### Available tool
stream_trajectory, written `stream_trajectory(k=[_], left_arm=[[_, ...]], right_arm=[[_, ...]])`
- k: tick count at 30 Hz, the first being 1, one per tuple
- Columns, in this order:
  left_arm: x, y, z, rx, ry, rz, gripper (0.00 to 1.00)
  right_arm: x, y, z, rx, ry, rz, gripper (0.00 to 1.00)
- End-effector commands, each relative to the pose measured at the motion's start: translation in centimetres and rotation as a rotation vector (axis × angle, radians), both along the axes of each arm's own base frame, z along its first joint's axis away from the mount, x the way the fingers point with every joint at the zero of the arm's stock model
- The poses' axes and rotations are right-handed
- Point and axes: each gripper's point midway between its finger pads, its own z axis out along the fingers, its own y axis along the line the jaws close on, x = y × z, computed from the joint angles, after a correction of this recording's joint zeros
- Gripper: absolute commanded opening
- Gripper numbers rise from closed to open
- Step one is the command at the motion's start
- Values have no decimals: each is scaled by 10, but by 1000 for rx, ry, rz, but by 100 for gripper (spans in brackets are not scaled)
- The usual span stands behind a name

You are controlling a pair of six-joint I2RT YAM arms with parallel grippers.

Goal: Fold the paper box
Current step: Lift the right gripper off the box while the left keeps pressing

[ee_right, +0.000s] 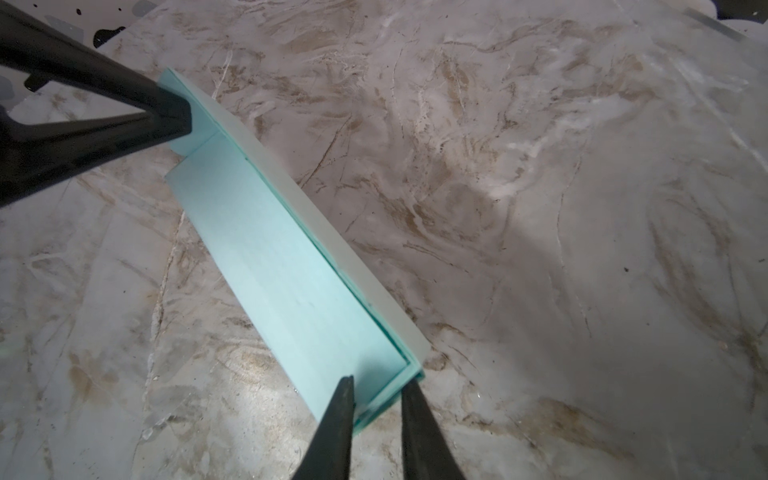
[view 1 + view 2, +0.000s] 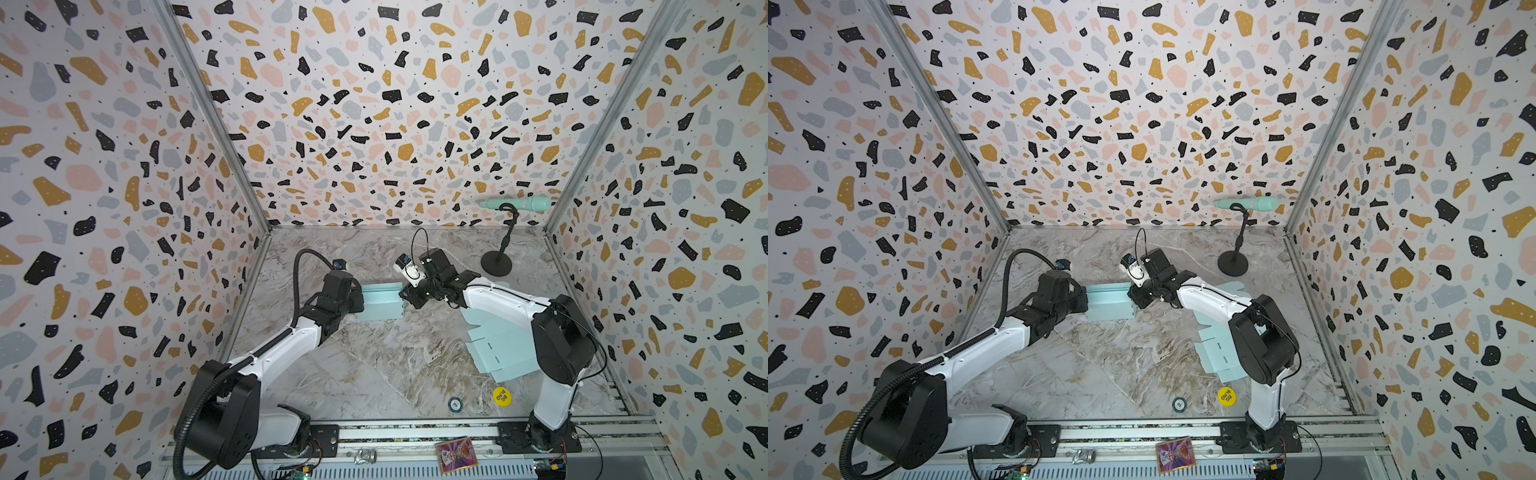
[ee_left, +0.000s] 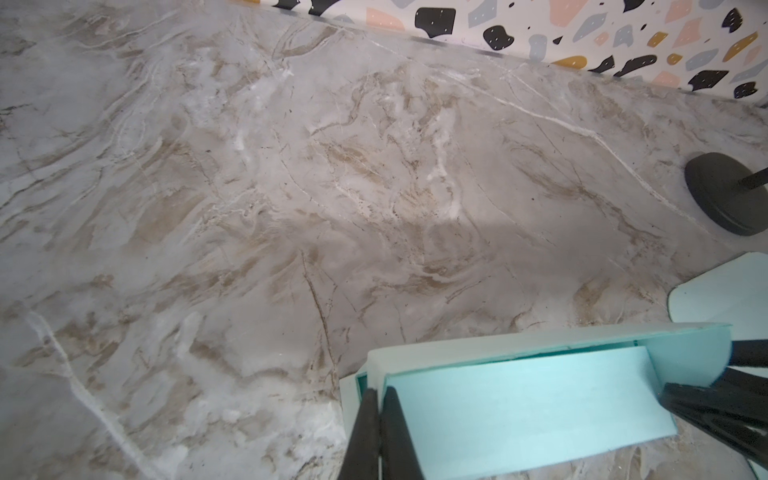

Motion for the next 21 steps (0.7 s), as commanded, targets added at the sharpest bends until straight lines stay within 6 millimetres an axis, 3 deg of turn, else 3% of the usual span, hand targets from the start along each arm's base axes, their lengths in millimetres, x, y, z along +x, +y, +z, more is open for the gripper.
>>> stream_trajectory(k=[1,8,21], left_arm=[[-17,-19,-13,-75,8,-73,0],[-22,-12,-10,-88,-66,-53,0],[-30,-1,-29,-6,-64,-23,0]], right_arm=[[-26,13,13,37,13,70,22],[-28,12,15,59,10,62,24],[-27,-2,38,182,-7,23,51]])
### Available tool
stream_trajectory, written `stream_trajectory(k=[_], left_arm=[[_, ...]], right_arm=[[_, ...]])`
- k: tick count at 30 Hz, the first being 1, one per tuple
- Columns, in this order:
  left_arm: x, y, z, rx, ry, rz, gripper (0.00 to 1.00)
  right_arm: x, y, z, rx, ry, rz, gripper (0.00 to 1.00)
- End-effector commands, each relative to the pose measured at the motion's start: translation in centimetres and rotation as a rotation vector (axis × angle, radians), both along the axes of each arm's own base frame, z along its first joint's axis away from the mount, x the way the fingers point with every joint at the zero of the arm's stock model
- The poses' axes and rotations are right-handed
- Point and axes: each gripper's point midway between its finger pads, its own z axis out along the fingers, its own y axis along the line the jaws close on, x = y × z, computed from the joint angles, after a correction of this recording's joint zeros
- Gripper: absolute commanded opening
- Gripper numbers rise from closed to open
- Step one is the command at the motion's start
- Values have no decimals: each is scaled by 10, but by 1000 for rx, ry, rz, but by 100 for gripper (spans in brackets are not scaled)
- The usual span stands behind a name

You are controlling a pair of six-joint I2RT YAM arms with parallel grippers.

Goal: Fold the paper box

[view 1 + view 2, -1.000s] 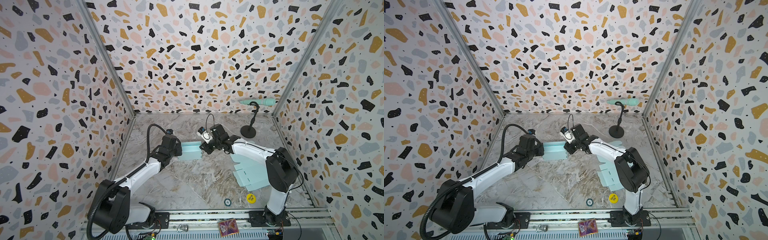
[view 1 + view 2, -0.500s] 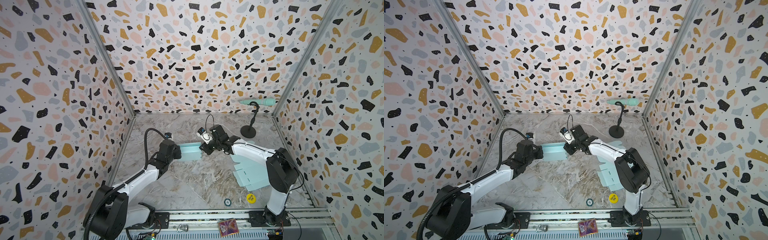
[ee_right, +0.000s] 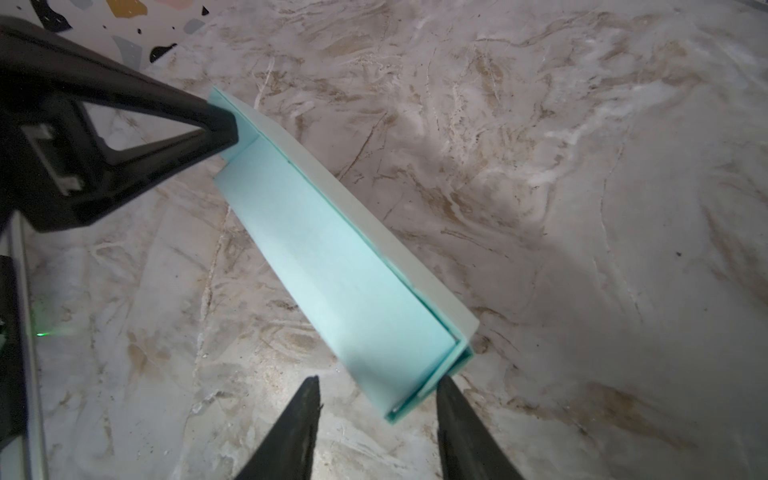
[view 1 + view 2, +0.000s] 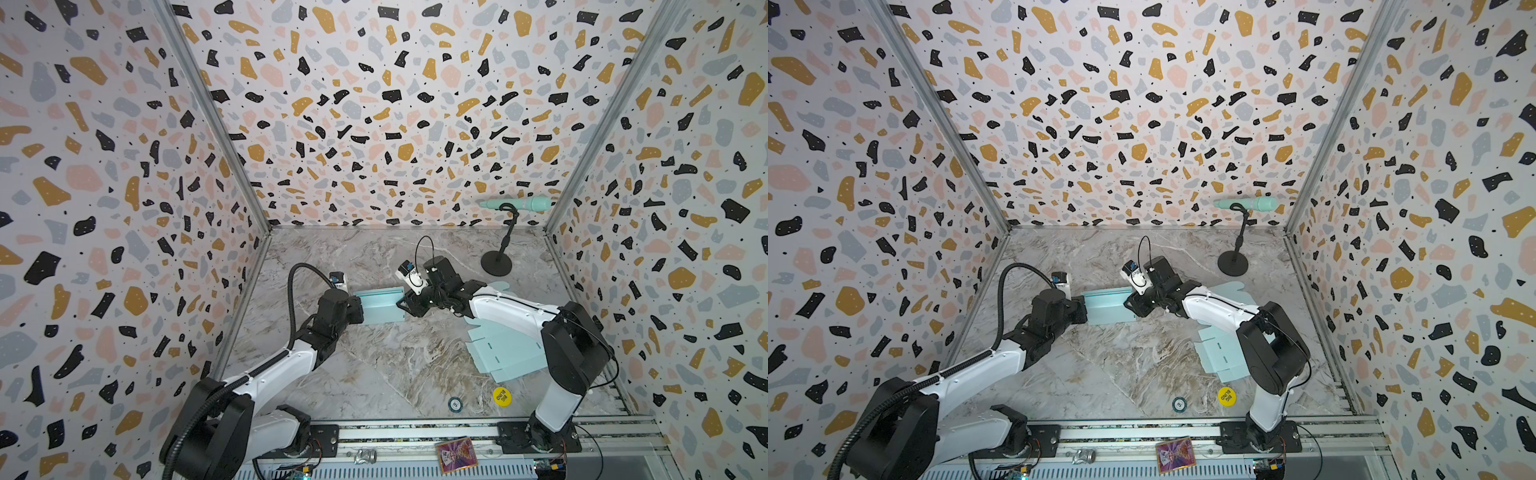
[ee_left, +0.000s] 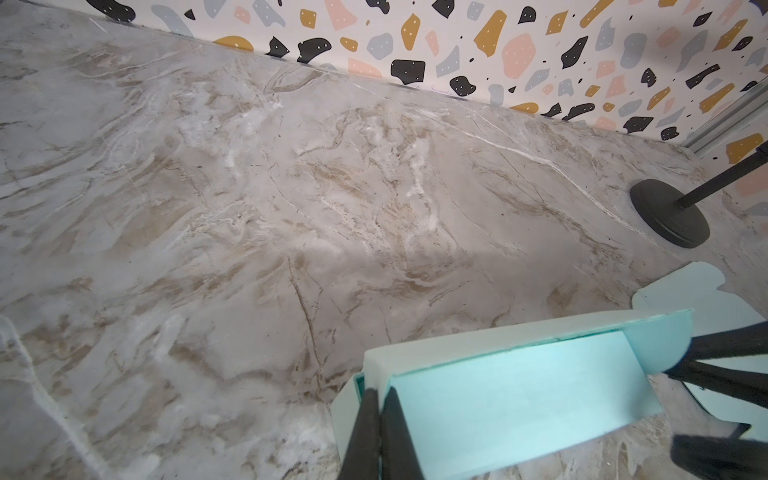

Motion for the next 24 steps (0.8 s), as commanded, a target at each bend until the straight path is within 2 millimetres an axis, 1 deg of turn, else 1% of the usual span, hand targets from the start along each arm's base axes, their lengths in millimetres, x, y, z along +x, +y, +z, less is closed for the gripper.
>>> stream_trajectory(k=[1,3,6,10,12,14,16,17,21,24], left_arm=[[-13,2,-26,50,67,-12,0],[-13,2,-27,54,69,-9,0],[-14,2,-27,55,63,-7,0],[-14,1,-29,62,64,-11,0],[-14,2,-28,64,62,-9,0],[-14,0,-28,62,59,-13,0],[-13,-1,-26,64,53,-16,0],[-13,-1,-25,68,52,-17,0],[-14,-3,-24,80,47,-26,0],[-14,-3,-26,96,47,-28,0]], right_arm=[[-1,0,35,105,-36,6,52],[-3,-5,39,126,-45,-2,54],[-1,-19,49,163,-46,-41,58],[8,-35,76,224,-70,-103,59],[18,-36,88,233,-84,-130,59],[27,-29,96,239,-91,-124,60],[37,-19,97,232,-87,-122,60],[43,-13,95,229,-88,-122,62],[45,9,93,237,-107,-75,70],[51,13,86,215,-103,-93,70]])
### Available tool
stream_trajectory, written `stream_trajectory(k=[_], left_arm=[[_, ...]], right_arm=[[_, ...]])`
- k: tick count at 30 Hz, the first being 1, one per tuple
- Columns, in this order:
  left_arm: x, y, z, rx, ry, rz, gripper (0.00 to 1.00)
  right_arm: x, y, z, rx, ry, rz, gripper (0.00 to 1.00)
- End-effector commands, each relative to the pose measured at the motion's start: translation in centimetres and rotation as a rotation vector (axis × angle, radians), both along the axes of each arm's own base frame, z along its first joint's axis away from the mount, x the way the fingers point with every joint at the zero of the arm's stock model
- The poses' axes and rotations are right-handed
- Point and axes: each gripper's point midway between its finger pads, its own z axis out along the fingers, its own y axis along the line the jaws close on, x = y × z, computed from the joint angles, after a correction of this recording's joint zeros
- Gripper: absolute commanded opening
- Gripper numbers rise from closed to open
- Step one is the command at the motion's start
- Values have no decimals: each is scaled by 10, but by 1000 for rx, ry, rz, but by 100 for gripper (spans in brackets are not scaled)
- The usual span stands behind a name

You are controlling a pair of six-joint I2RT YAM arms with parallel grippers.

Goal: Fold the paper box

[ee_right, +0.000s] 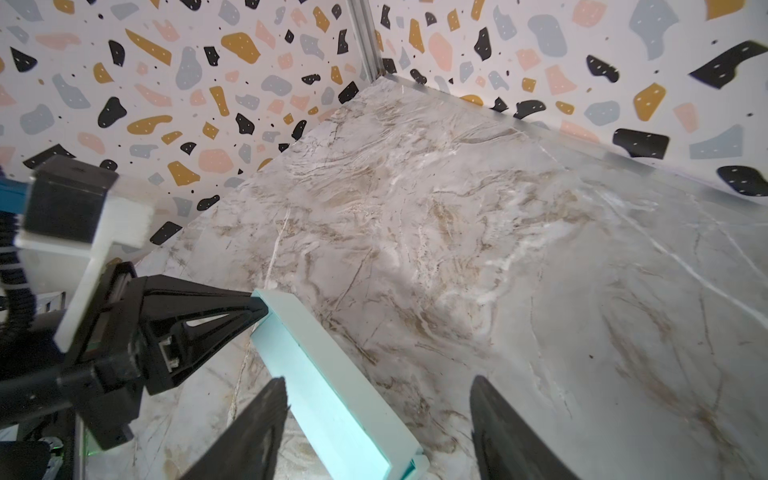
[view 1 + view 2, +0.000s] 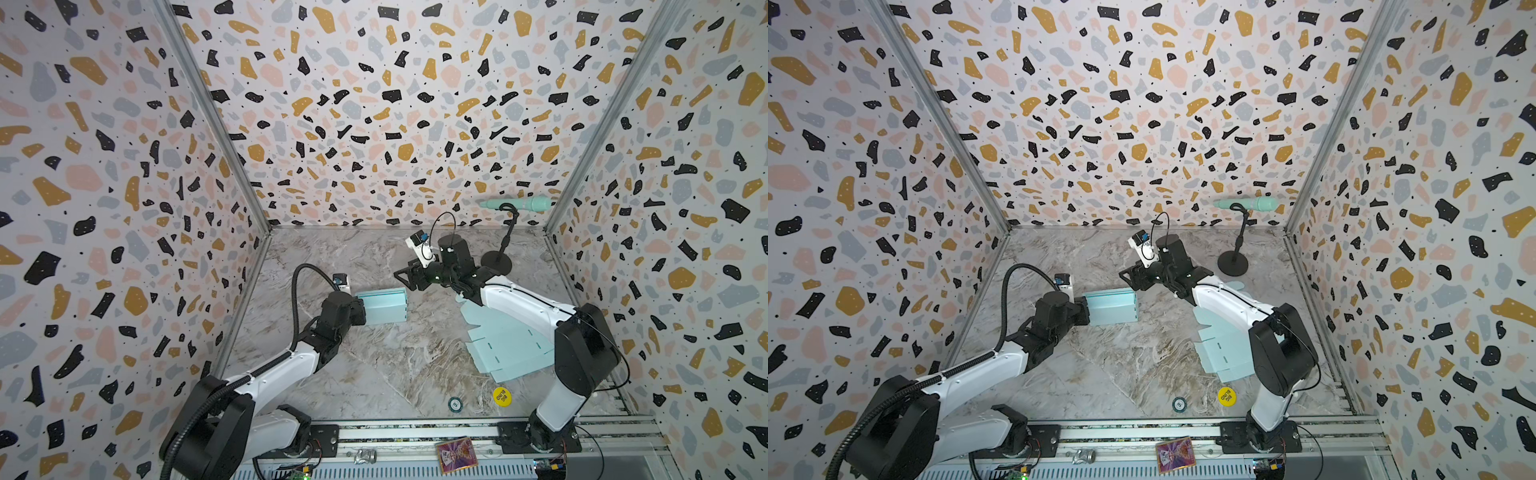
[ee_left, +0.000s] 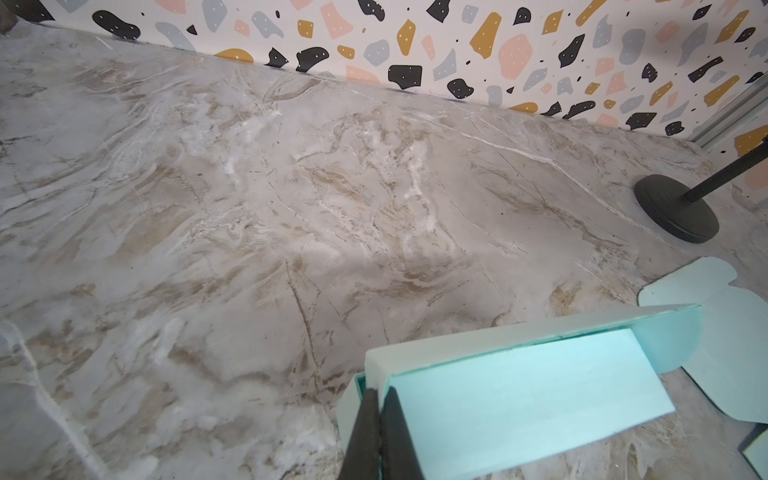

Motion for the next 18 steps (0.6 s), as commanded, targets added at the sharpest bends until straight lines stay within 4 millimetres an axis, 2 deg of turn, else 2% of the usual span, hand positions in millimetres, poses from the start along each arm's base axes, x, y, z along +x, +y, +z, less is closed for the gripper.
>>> stream_trajectory(k=[1,8,12,18], left_arm=[[-13,2,-26,62,73,-23,0],[-12,-1,-26,68,61,-27,0],[-14,-1,-30,80,67,-32,0],[-17,-1,-36,89,80,-29,0]], right_arm=[[5,7,7,3,-16,-18,69],[11,9,-35,-86,10,-120,67],[8,4,-44,-96,21,-138,66],[-5,3,-57,-116,49,-110,59]])
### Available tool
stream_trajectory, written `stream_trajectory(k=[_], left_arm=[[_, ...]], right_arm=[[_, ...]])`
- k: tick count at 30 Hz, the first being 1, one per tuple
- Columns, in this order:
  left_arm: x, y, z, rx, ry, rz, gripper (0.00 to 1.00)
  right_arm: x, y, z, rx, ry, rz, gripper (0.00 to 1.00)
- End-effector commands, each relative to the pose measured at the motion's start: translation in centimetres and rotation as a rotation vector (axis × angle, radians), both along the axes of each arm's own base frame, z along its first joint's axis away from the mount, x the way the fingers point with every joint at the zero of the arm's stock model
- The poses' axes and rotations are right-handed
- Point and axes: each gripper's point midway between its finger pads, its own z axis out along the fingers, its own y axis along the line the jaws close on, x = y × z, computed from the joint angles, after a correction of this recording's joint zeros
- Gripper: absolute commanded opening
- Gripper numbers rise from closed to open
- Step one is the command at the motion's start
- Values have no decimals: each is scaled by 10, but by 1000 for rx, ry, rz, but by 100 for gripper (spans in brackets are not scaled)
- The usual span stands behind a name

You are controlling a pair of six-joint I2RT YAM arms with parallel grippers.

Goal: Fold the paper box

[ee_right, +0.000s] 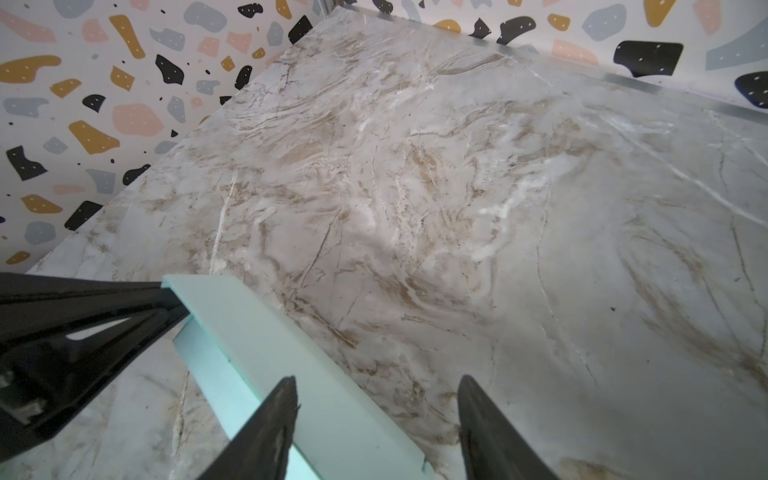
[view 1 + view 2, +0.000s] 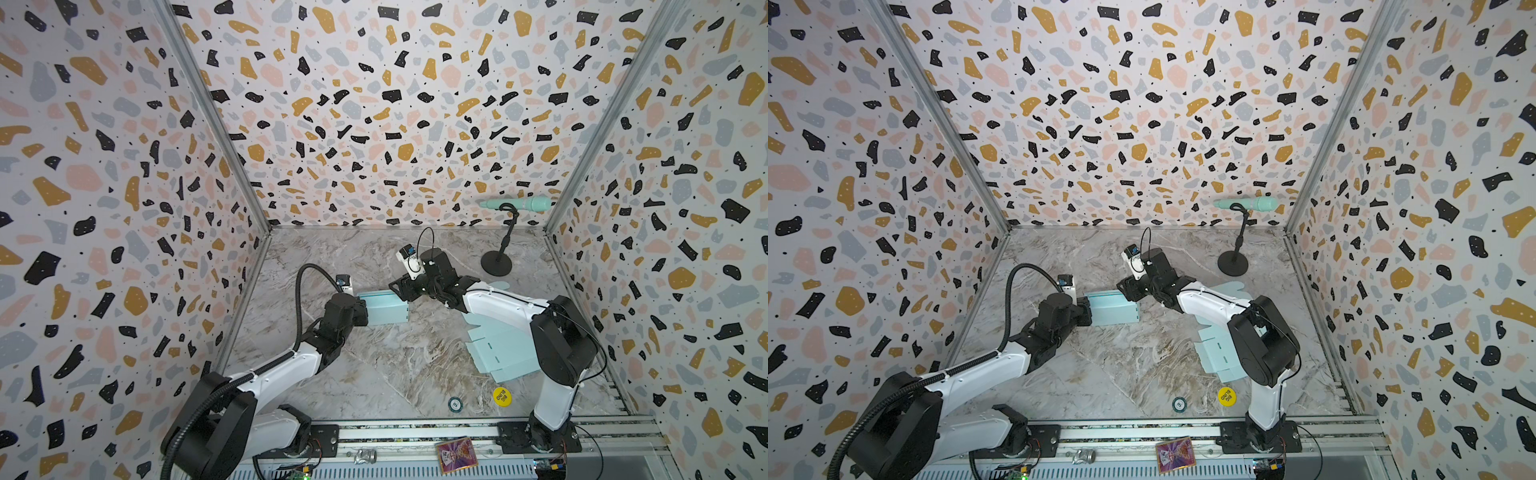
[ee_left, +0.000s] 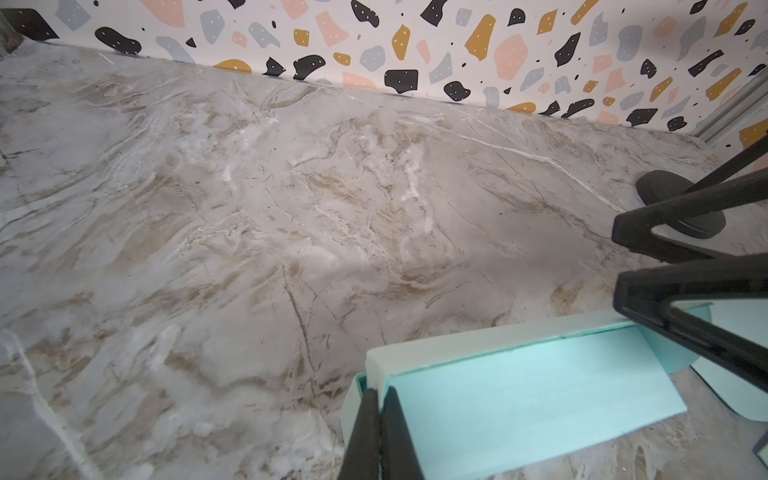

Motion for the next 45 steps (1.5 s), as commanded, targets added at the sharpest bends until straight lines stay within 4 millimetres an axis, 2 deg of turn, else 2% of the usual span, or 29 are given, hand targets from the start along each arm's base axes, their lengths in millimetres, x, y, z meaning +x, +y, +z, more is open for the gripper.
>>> stream_trajectory(k=[1,4,5,16,23,25,30,33,37,42,45], left_arm=[[-17,4,-35,65,102,-21,0],[-19,4,-36,64,104,-17,0],[-15,2,-30,47,77,-16,0],[-25,1,-48,-18,107,1,0],[-31,0,-53,-61,115,-1,9],[-33,-2,-49,-87,108,-9,16],[-36,-17,-26,-146,97,-81,60],[-40,-31,-17,-176,116,-154,77],[-42,-38,-1,-220,126,-187,99],[-28,-36,43,-306,66,-159,100],[-12,-18,52,-307,59,-56,100]], right_arm=[[-12,-6,-2,-14,14,5,58],[-23,-7,-9,-24,36,32,53],[-26,-7,-11,-28,36,37,52],[-52,-17,-36,-131,-39,21,50],[-66,-15,-50,-138,-30,47,49],[-68,-16,-55,-147,-25,42,48],[-71,-23,-67,-171,-20,19,47],[-71,-25,-69,-174,-20,12,46],[-70,-25,-70,-175,-24,4,46],[-71,-27,-76,-184,-21,-1,46],[-72,-28,-77,-192,-29,-5,46]])
